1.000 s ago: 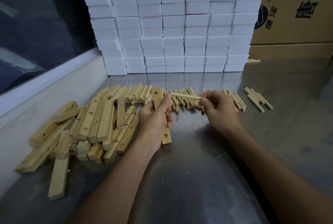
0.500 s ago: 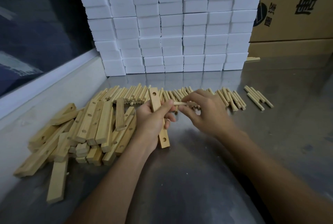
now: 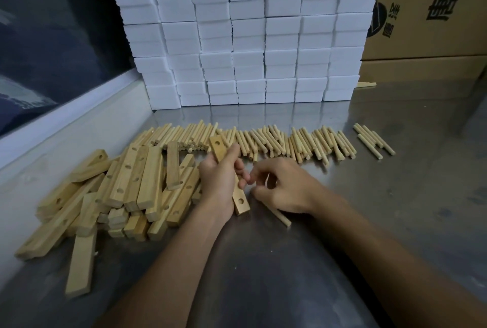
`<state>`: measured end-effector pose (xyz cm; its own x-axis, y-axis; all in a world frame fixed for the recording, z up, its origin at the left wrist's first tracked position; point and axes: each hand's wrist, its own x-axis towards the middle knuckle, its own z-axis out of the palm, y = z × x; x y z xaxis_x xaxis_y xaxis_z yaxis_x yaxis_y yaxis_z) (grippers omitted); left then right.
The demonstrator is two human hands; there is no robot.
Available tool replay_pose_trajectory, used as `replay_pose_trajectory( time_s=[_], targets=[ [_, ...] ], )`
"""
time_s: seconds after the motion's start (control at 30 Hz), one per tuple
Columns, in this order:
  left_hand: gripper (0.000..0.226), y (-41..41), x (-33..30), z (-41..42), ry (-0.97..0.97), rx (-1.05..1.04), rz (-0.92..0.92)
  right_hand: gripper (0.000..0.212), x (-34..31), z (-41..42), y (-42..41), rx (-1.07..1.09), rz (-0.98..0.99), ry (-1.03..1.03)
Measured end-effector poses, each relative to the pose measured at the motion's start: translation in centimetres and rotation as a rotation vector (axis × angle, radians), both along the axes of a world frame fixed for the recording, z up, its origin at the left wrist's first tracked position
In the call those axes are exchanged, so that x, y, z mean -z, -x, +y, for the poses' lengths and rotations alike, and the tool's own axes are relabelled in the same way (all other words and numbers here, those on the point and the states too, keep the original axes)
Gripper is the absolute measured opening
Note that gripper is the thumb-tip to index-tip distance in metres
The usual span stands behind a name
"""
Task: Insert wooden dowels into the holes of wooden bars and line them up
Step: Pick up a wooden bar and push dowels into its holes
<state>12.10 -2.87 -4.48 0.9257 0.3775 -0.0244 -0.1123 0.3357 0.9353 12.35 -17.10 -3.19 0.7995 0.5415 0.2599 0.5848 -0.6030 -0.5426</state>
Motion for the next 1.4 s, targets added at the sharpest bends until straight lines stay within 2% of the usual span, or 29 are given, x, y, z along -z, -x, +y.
replay_pose_trajectory(
  time_s=[0.1,0.23,0.37,0.5,0.6,0.67,0.87,1.17,1.33,1.4],
  targets=[
    [0.021,-0.1,0.0,0.0,0.026,-0.002,-0.005,0.029,-0.3,0.4,-0.3,0.012,-0.012,0.174],
    [0.03,0.2,-0.5,0.1,0.143,0.081,-0.028,0.023,-0.3,0.1,-0.8,0.072,-0.018,0.191],
    [0.037,0.7,-0.8,0.2,0.142,0.207,-0.071,0.015,-0.7,-0.4,-0.8,0.149,-0.149,-0.051],
    [0.028,1.4,-1.4,0.2,-0.051,0.334,-0.145,0.012,-0.9,-0.2,-0.5,0.194,-0.354,-0.342],
    [0.022,1.8,-1.7,0.2,-0.169,0.39,-0.194,0.019,-0.8,0.1,-0.4,0.227,-0.378,-0.526],
    [0.022,2.0,-1.8,0.0,-0.209,0.407,-0.21,0.021,-0.8,0.1,-0.3,0.216,-0.385,-0.572],
    [0.025,2.2,-1.8,0.2,-0.227,0.44,-0.239,0.004,-1.1,0.0,-0.3,0.188,-0.453,-0.531],
    [0.023,2.4,-1.9,0.3,-0.319,0.473,-0.215,0.005,-1.4,-0.3,0.1,0.156,-0.633,-0.386],
    [0.033,2.2,-2.1,0.1,-0.449,0.429,-0.17,0.005,-1.0,-0.3,0.3,0.209,-0.641,-0.329],
    [0.038,2.1,-2.0,0.1,-0.514,0.414,-0.155,0.006,-0.9,-0.2,0.4,0.239,-0.578,-0.344]
  ],
)
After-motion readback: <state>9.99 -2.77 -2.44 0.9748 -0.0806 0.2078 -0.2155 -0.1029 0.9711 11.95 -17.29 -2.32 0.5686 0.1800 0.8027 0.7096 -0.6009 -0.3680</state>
